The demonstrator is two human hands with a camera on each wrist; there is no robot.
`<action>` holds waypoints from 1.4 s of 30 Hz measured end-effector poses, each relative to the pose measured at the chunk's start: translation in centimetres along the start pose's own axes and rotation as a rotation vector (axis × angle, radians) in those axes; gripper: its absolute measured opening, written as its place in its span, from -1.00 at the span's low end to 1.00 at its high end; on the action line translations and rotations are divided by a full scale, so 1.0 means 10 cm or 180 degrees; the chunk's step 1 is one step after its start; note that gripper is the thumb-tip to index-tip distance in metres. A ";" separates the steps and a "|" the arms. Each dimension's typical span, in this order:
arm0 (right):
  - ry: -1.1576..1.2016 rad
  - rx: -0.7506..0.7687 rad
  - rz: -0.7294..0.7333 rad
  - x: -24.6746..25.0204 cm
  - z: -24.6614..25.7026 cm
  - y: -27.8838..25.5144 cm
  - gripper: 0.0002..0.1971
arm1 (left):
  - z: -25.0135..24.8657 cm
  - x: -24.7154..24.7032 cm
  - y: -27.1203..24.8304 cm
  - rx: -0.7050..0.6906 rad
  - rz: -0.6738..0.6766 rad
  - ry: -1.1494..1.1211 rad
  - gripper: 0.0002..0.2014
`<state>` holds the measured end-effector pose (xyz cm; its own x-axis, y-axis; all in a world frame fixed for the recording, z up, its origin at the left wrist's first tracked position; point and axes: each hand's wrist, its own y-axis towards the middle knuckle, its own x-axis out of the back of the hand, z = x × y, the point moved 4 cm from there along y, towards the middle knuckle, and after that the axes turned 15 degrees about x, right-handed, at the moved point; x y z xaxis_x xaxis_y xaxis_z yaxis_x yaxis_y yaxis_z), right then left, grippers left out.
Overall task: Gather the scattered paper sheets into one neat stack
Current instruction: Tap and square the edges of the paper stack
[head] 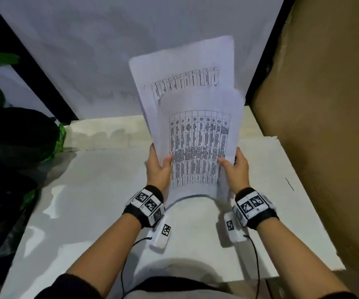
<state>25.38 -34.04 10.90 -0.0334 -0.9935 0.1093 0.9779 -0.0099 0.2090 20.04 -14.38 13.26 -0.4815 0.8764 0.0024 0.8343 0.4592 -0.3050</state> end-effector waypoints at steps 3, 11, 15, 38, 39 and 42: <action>0.0199 0.0160 -0.0036 -0.19 0.21 -0.07 -0.68 | -0.21 0.21 -0.12 -0.0146 -0.0092 -0.0175 -0.69; 0.0349 0.0061 0.0010 -0.42 0.51 -0.19 -0.72 | -0.41 0.56 -0.33 -0.0206 -0.0124 -0.0425 -0.86; 0.0413 0.0369 0.0089 -0.43 0.75 -0.21 -0.74 | -0.64 0.69 -0.41 -0.0523 -0.0142 -0.0332 -0.90; -0.3971 0.2512 0.2448 -0.99 2.09 -0.39 -0.06 | -0.30 1.00 -0.39 0.0028 0.0369 0.0212 -0.75; -0.3918 0.2467 0.2467 -1.00 2.06 -0.41 -0.08 | -0.31 1.00 -0.41 -0.0039 0.0392 0.0255 -0.78; -0.3669 0.2533 0.2288 -1.03 2.04 -0.41 -0.09 | -0.31 1.02 -0.42 -0.0144 0.0391 0.0277 -0.82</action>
<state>17.49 -21.49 28.69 -0.1241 -0.1423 0.9820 0.5151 0.8366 0.1864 12.48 -6.89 17.49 -0.3516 0.9348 0.0508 0.8977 0.3520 -0.2650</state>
